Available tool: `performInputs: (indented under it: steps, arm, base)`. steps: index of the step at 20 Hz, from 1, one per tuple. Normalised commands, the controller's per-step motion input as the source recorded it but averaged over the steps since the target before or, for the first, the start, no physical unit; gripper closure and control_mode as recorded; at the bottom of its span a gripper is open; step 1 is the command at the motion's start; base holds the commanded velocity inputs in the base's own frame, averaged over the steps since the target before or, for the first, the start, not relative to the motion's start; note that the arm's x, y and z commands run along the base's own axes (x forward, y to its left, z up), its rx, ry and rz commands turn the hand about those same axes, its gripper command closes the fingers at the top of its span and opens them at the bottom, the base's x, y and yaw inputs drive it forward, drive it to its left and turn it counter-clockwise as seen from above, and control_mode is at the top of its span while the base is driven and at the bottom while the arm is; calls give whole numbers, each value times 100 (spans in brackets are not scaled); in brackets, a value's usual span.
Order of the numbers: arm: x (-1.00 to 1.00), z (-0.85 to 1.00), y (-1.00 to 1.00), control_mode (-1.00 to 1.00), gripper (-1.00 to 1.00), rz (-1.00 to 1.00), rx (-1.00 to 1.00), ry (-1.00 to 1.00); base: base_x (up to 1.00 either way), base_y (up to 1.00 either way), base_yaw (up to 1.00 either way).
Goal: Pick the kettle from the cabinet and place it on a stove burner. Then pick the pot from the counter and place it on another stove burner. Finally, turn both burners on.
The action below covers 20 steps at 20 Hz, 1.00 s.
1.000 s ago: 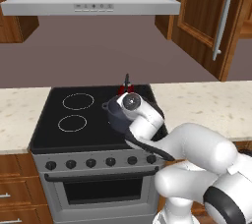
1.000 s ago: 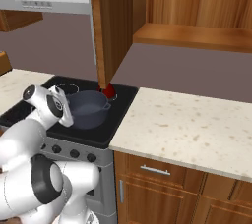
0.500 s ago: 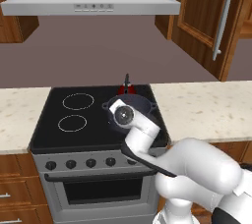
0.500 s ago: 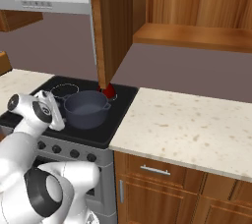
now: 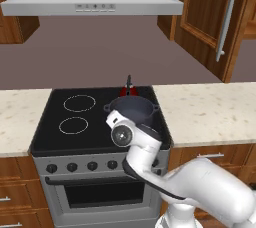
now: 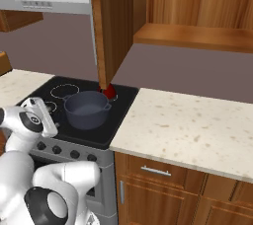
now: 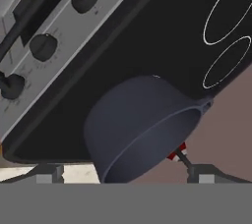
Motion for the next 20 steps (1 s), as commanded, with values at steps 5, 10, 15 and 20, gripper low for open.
performInputs:
  steps: [5, 10, 15, 20]
  arm:
    - [-16, -5, 1, -100, -100, 2, -3, -6]
    - [-28, -11, 6, -100, -100, 2, -1, -7]
    - [-26, -12, 14, -100, -100, 2, -1, -2]
    - [-7, -17, 20, -100, -100, 2, -3, 0]
  base:
    - [0, 0, 0]
    - [0, 0, 0]
    - [0, 0, 0]
    - [0, 0, 0]
